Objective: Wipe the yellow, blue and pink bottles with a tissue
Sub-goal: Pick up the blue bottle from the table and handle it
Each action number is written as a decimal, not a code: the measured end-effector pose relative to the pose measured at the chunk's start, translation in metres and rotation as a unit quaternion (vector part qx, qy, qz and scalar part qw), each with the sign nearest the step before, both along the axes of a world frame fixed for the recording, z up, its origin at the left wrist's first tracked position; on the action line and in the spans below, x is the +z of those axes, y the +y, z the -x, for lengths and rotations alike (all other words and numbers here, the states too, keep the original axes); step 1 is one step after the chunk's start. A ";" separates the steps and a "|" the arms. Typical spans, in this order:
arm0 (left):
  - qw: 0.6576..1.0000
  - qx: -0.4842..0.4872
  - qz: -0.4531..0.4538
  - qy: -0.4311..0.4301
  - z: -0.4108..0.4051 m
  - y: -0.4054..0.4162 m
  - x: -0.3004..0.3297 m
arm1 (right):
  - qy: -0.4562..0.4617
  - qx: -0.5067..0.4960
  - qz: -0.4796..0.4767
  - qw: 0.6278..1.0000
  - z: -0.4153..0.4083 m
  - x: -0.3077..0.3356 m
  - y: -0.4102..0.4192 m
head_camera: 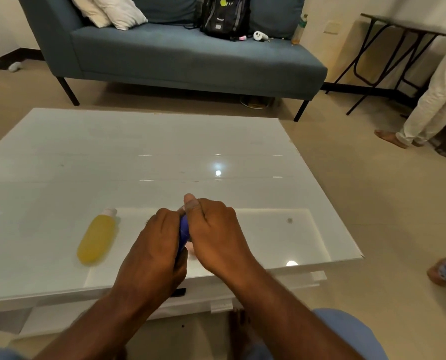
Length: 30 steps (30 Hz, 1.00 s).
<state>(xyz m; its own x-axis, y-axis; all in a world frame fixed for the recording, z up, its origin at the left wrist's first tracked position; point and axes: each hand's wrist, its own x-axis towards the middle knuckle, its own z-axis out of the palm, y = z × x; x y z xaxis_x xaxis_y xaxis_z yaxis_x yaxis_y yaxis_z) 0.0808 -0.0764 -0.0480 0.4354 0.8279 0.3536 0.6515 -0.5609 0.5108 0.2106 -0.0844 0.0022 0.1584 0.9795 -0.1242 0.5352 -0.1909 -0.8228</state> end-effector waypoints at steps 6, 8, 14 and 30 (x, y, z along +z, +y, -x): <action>1.000 -0.002 -0.002 -0.005 -0.010 -0.003 0.013 | 0.209 -0.001 0.049 0.977 -0.008 -0.008 0.000; 0.999 0.014 0.043 -0.014 -0.010 -0.005 0.012 | 0.218 -0.025 -0.022 0.975 -0.002 -0.013 0.000; 0.977 0.023 0.176 -0.118 -0.013 -0.013 0.024 | 0.220 0.015 -0.134 0.966 0.005 -0.027 0.000; 0.778 0.027 0.560 -0.283 0.004 -0.022 0.043 | 0.217 0.079 -0.233 0.945 0.014 -0.037 0.004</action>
